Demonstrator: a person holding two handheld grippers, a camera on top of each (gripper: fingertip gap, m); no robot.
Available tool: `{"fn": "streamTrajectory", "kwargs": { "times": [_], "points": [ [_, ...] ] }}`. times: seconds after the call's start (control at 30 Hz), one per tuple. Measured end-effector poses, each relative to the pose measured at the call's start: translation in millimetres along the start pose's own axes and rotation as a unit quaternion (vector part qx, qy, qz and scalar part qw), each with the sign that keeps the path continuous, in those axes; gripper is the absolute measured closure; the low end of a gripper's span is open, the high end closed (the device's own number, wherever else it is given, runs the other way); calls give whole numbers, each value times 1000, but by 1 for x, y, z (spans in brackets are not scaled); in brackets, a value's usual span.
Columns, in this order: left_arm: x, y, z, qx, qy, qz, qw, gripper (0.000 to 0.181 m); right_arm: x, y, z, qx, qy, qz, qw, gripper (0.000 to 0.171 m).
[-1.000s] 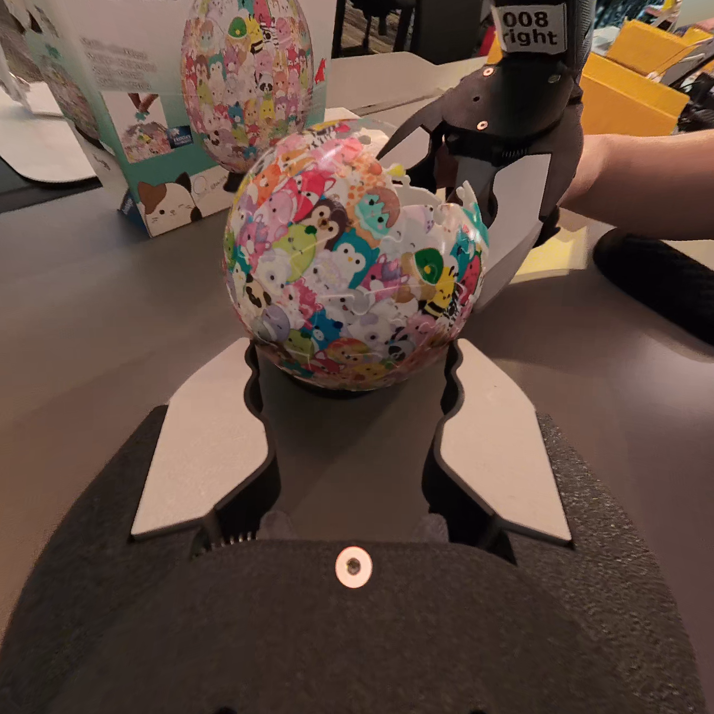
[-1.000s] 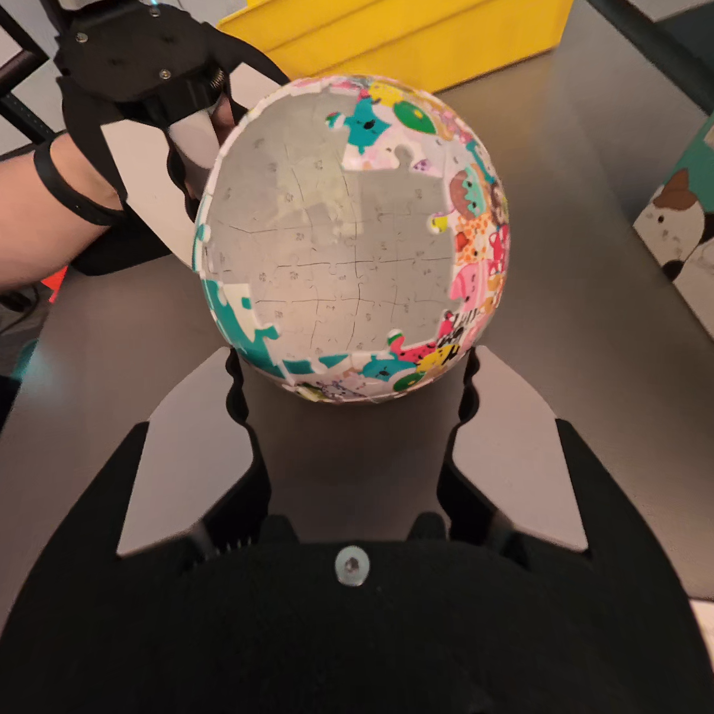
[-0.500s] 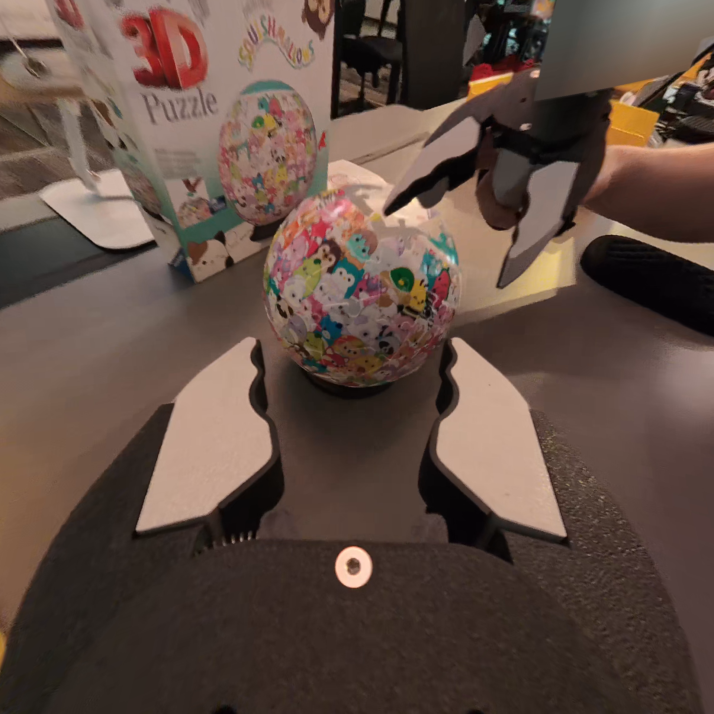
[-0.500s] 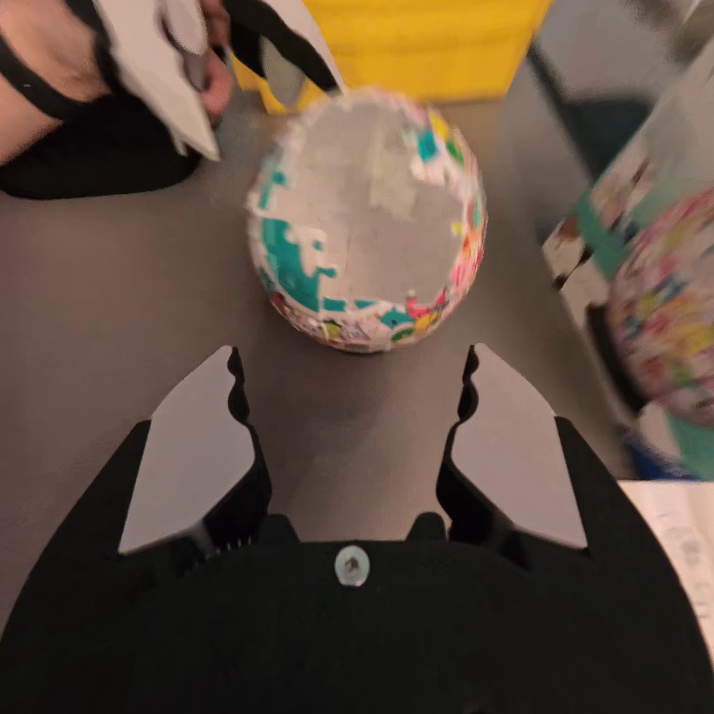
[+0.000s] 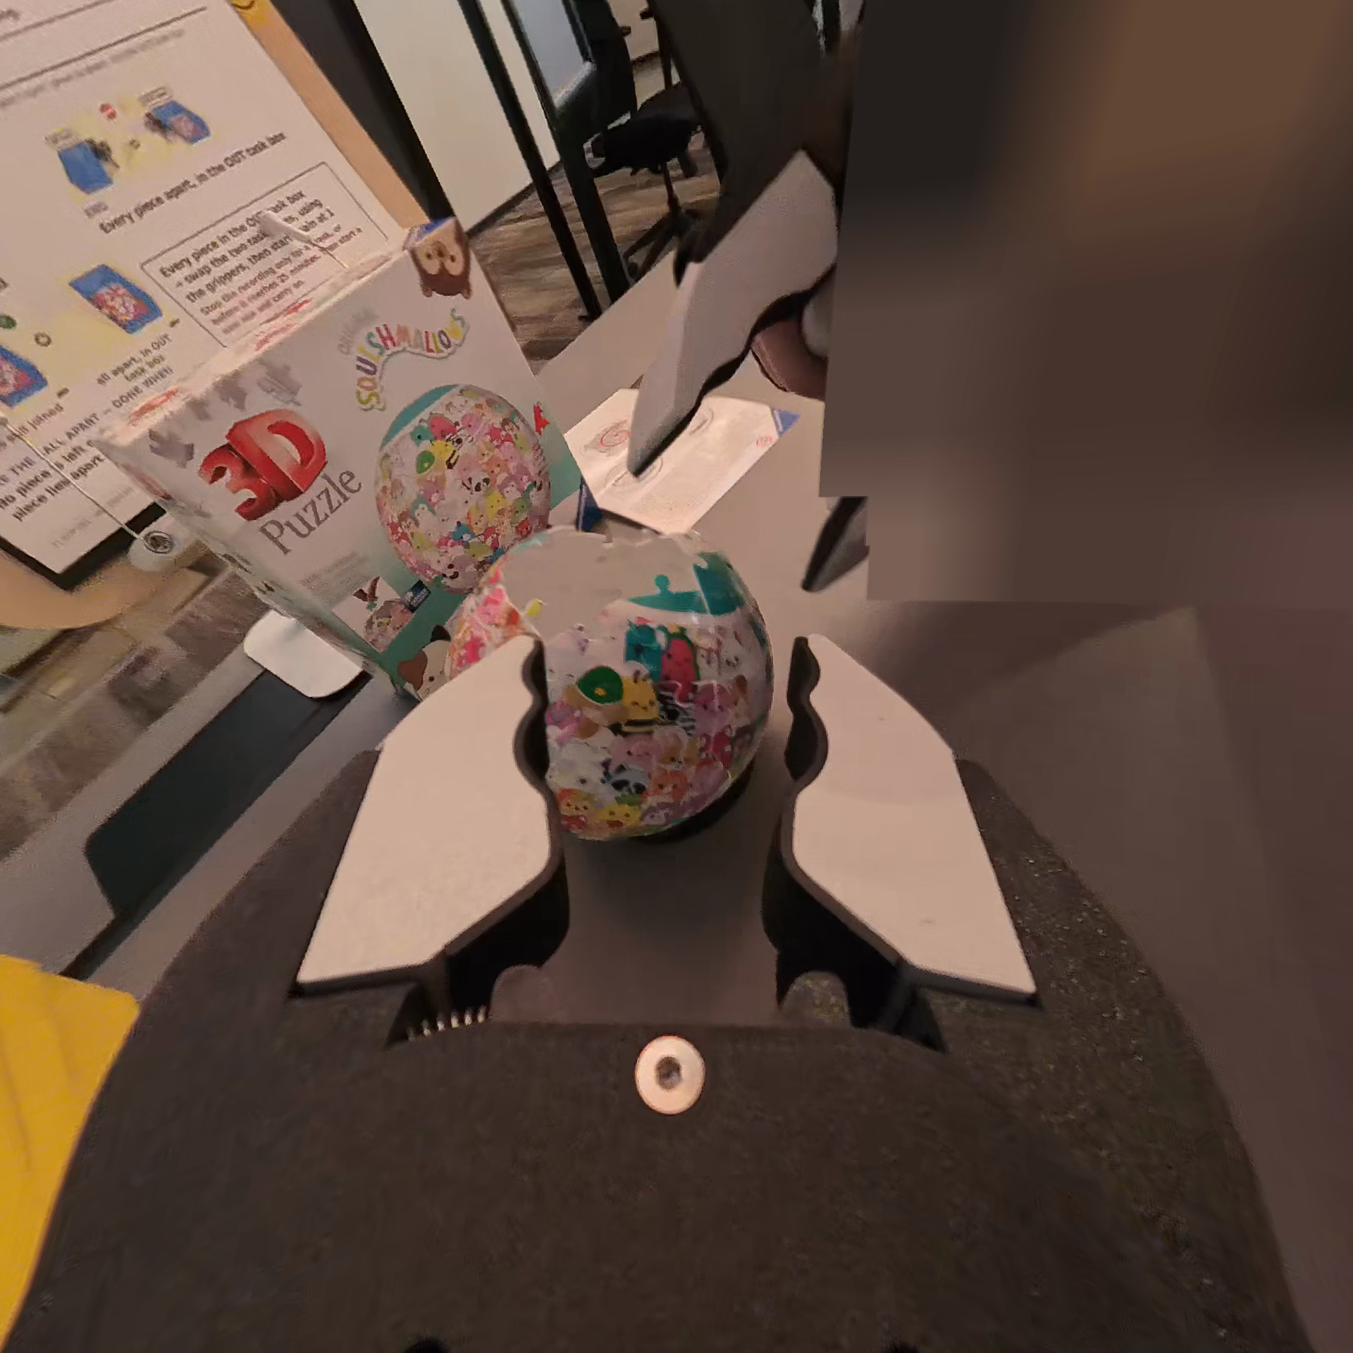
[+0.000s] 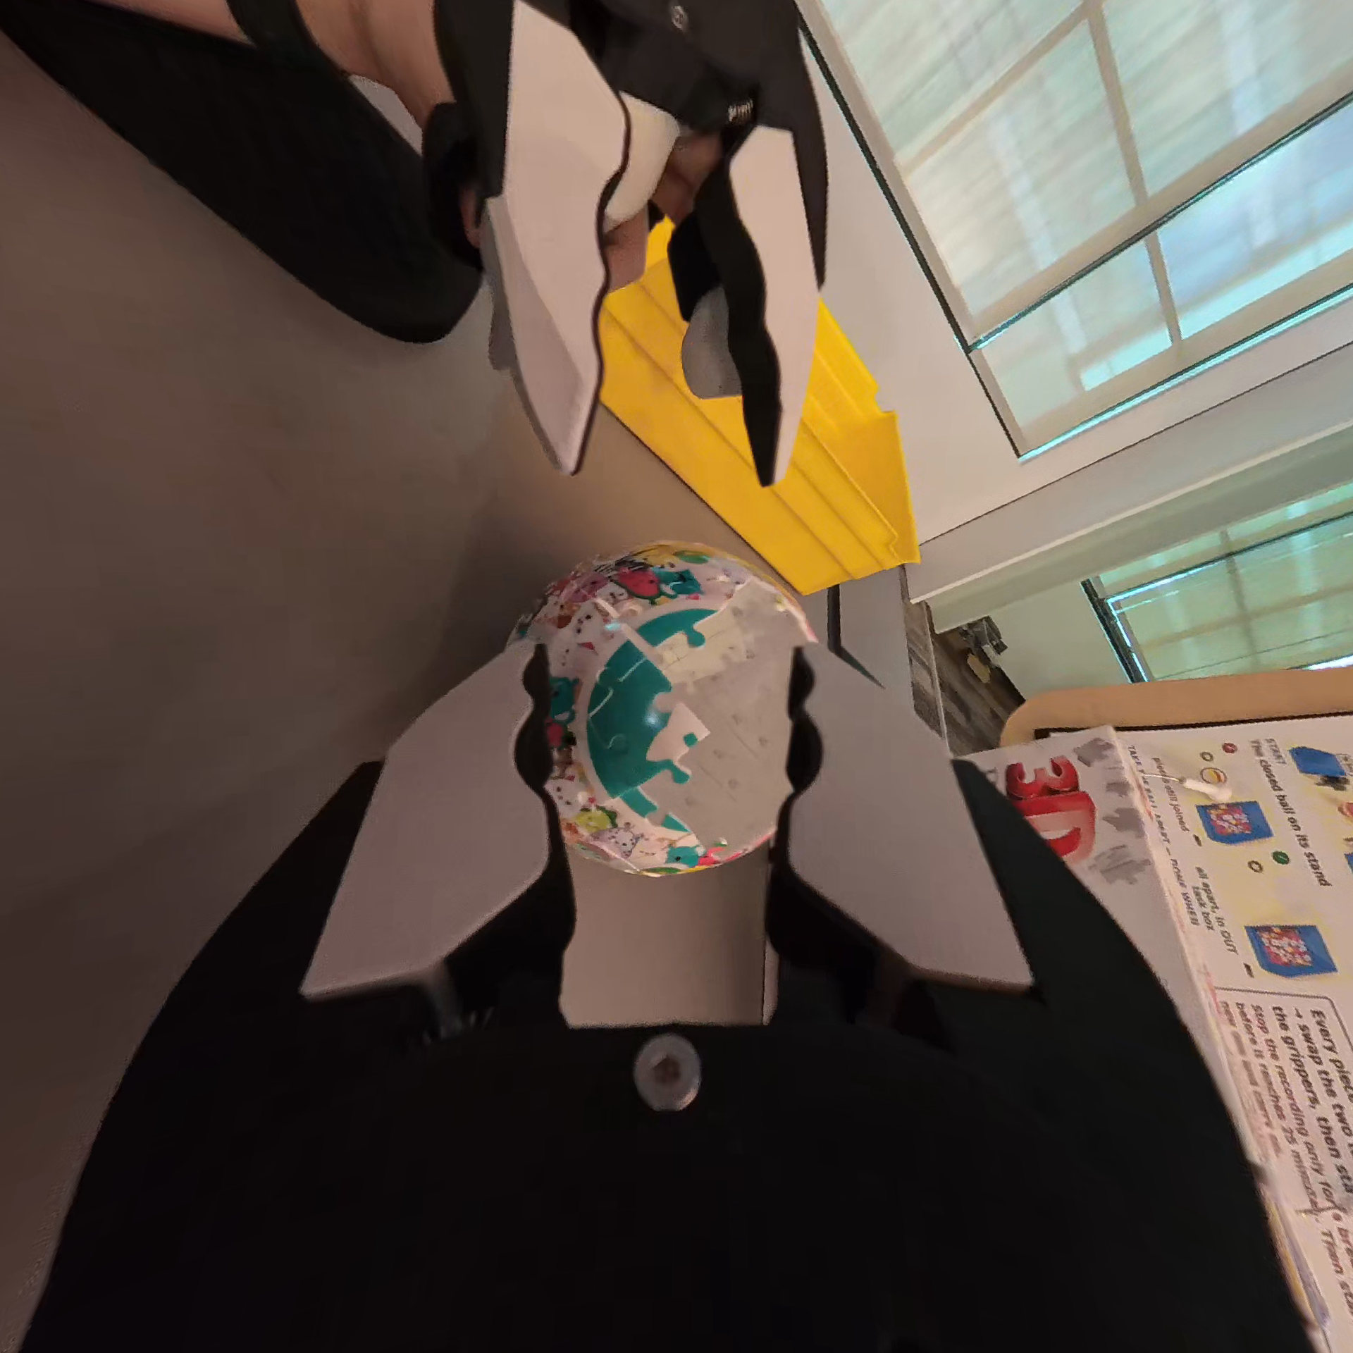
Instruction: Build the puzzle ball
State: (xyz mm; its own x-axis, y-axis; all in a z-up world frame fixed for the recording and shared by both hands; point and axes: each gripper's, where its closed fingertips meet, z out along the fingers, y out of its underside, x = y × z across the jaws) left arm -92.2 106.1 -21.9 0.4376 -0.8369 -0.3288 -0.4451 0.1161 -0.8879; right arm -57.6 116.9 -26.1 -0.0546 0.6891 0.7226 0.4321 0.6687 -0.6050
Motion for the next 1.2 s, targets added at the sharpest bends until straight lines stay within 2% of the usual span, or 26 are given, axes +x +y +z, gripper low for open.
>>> {"fn": "streamTrajectory", "kwargs": {
  "times": [0.03, 0.07, 0.2, 0.3, 0.37, 0.47, 0.57, 0.67, 0.77, 0.83, 0.97, 1.1, 1.2],
  "points": [
    [5, 2, -1, -4, -6, 10, 1000, 120, -3, 0, 0, 4, -6, 0, 1000, 119],
    [9, 5, -1, -7, -9, 13, 1000, 122, -2, -1, 1, 11, -4, 7, 1000, 123],
    [21, 5, -4, 12, -7, -24, 1000, 130, -2, -4, 4, 33, -77, 101, 991, 126],
    [23, 8, -6, 17, -10, -42, 999, 136, -4, -4, -2, 31, -165, 146, 975, 125],
    [23, 7, -6, 20, -1, -52, 998, 135, -6, -5, -9, 23, -260, 183, 948, 123],
    [17, 1, -9, 42, 13, -77, 996, 132, 11, -8, -10, -3, -338, 238, 910, 124],
    [14, -3, -11, 44, 20, -54, 997, 131, 11, -5, -12, -55, -417, 274, 865, 127],
    [17, 1, -10, 19, 48, -34, 998, 130, 6, 11, -6, -98, -429, 265, 858, 131],
    [19, 6, -8, -3, 70, -40, 997, 123, 1, 14, 0, -89, -431, 282, 853, 131],
    [20, 6, -7, -2, 73, -35, 997, 123, -3, 14, 2, -85, -437, 302, 843, 133],
    [22, 3, -5, 11, 81, -34, 996, 121, -9, 25, 11, -91, -430, 310, 843, 134],
    [24, 1, -3, 16, 88, -31, 996, 122, -17, 23, 9, -80, -454, 338, 821, 137],
    [26, 0, -4, 16, 92, -27, 995, 122, -20, 24, 9, -74, -453, 331, 825, 138]
  ]
}}
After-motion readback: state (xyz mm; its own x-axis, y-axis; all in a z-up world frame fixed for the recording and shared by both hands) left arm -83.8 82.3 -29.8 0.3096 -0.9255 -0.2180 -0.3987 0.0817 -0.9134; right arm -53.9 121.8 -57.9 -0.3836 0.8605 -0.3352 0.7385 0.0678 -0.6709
